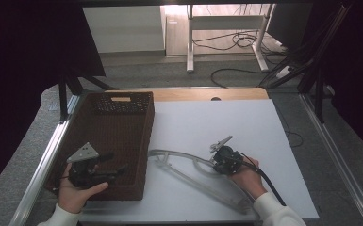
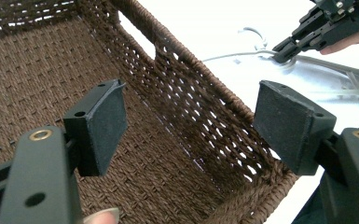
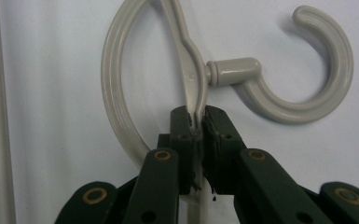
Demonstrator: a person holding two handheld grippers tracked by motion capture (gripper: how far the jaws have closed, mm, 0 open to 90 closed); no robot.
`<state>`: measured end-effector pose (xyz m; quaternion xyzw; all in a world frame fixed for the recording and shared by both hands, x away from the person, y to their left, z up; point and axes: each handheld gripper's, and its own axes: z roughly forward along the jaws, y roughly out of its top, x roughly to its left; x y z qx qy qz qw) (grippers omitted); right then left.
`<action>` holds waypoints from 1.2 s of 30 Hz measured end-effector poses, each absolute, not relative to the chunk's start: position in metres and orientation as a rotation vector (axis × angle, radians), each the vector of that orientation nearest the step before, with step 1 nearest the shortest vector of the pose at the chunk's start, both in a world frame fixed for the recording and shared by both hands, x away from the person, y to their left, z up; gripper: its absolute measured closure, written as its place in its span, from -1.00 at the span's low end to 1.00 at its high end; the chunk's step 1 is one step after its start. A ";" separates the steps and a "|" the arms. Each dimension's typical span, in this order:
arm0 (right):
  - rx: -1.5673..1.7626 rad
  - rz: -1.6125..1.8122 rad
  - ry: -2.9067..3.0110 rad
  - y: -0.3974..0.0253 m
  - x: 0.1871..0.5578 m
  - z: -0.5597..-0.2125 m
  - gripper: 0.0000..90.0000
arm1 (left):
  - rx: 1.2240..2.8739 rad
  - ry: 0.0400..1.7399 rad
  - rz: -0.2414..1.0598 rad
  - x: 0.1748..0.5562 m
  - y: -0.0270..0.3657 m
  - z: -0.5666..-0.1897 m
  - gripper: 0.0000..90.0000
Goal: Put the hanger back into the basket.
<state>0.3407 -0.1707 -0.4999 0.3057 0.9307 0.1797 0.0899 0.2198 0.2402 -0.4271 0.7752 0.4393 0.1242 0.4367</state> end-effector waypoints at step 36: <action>0.700 0.785 2.437 -0.217 0.326 -0.422 0.85 | 1.918 1.106 0.323 0.220 0.245 -0.429 -0.44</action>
